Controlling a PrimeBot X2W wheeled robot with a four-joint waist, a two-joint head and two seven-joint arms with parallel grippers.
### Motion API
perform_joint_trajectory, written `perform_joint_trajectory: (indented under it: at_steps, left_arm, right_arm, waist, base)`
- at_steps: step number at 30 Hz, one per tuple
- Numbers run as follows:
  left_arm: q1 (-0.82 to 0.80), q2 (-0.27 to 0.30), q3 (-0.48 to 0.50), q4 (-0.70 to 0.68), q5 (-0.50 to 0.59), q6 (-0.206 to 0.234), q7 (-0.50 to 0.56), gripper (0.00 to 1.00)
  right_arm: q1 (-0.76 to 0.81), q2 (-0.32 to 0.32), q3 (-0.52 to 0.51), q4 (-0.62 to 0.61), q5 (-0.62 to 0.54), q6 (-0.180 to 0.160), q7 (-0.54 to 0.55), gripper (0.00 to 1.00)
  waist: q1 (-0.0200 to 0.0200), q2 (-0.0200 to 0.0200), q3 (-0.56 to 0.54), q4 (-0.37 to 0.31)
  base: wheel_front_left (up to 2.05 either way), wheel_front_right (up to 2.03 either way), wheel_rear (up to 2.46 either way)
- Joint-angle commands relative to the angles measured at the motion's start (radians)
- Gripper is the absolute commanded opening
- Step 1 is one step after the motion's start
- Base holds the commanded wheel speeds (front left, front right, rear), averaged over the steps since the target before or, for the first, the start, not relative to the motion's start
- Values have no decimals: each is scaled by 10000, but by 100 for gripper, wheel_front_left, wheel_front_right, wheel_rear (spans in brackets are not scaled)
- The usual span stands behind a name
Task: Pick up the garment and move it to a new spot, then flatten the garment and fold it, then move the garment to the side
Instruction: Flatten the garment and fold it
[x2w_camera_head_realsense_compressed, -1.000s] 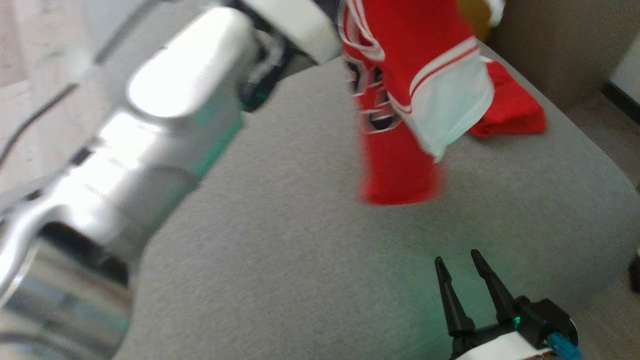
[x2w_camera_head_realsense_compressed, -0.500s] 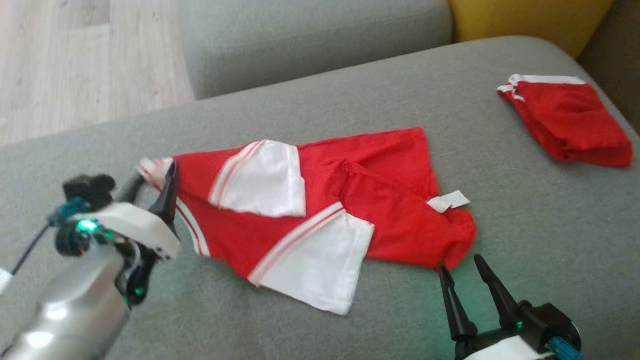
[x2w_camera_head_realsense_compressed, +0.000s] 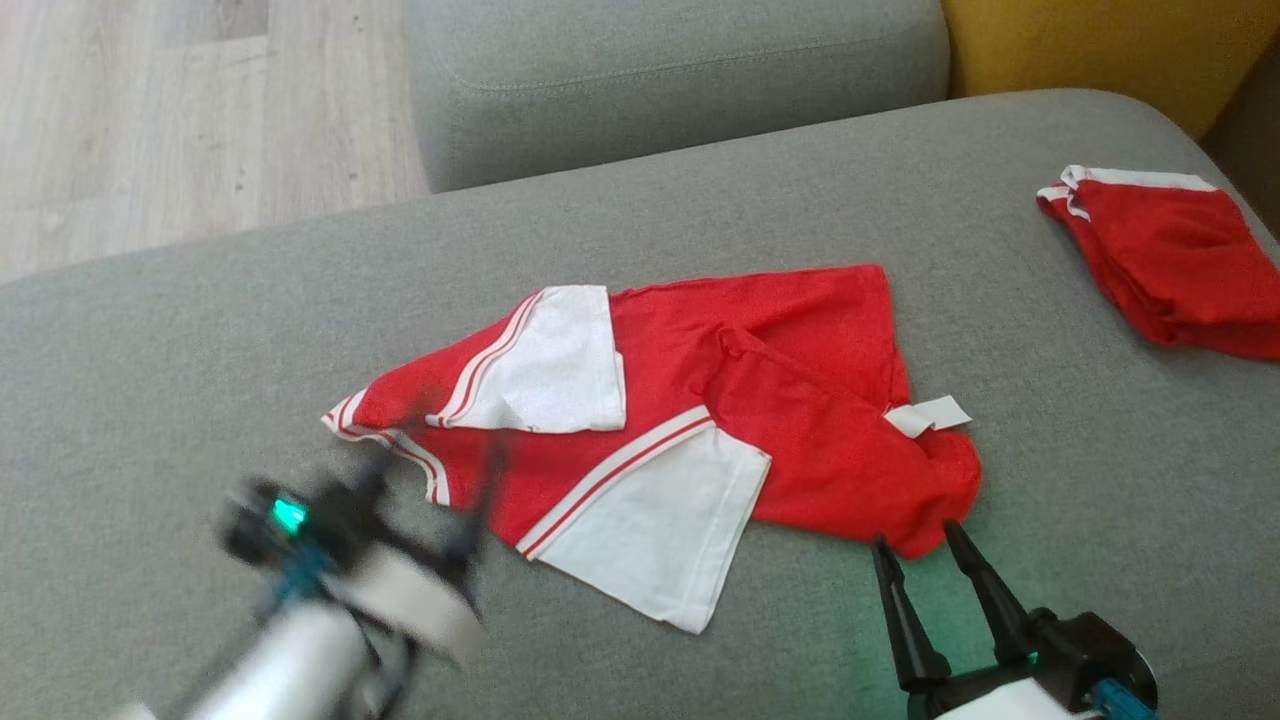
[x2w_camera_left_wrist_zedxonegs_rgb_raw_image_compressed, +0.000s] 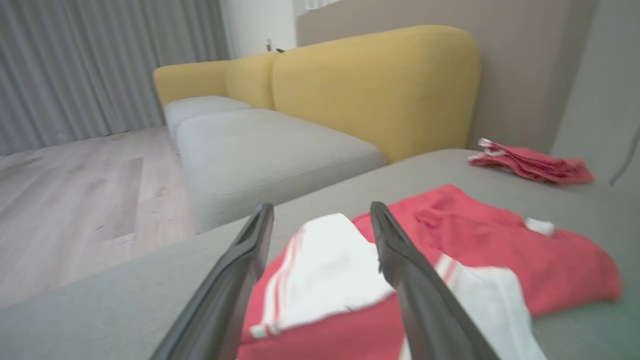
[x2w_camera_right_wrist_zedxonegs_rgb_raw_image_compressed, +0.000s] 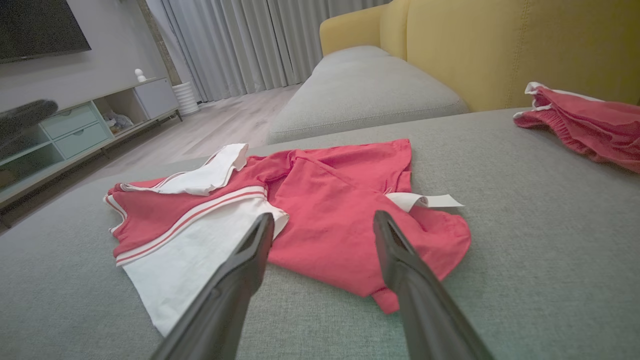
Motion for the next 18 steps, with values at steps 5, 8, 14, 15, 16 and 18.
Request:
perform_joint_trajectory:
  at_steps: [5,8,14,15,16,18]
  left_arm:
    - [1213,-610,-203,-1237,1496,-1016,-94,100]
    - [1401,-1003,-1063,-616,2584,-1363,-94,100]
    - [1000,-1687,-2204,982,3897,-1674,-94,100]
    - [905,-1832,-2350,1342,4035,-1702,-94,100]
    - [809,-1976,-2429,1678,4122,-1714,-94,100]
    - [621,-2234,-2452,2229,4214,-1699,-94,100]
  right_arm:
    - [-350,-145,182,-238,-108,67,-40,100]
    - [-351,-129,250,-251,-132,67,-40,100]
    - [-346,-204,395,-238,-127,67,-40,100]
    - [-360,-224,407,-230,-126,67,-40,100]
    - [-375,-239,411,-230,-122,67,-40,100]
    - [-383,-260,404,-244,-133,67,-40,100]
  waist:
    - [0,0,-67,-18]
    - [0,0,-65,-58]
    - [0,0,21,-244]
    - [0,0,47,-292]
    - [0,0,75,-340]
    - [0,0,129,-420]
  base:
    - [0,0,0]
    - [0,0,0]
    - [0,0,0]
    - [0,0,0]
    - [0,0,0]
    - [0,0,0]
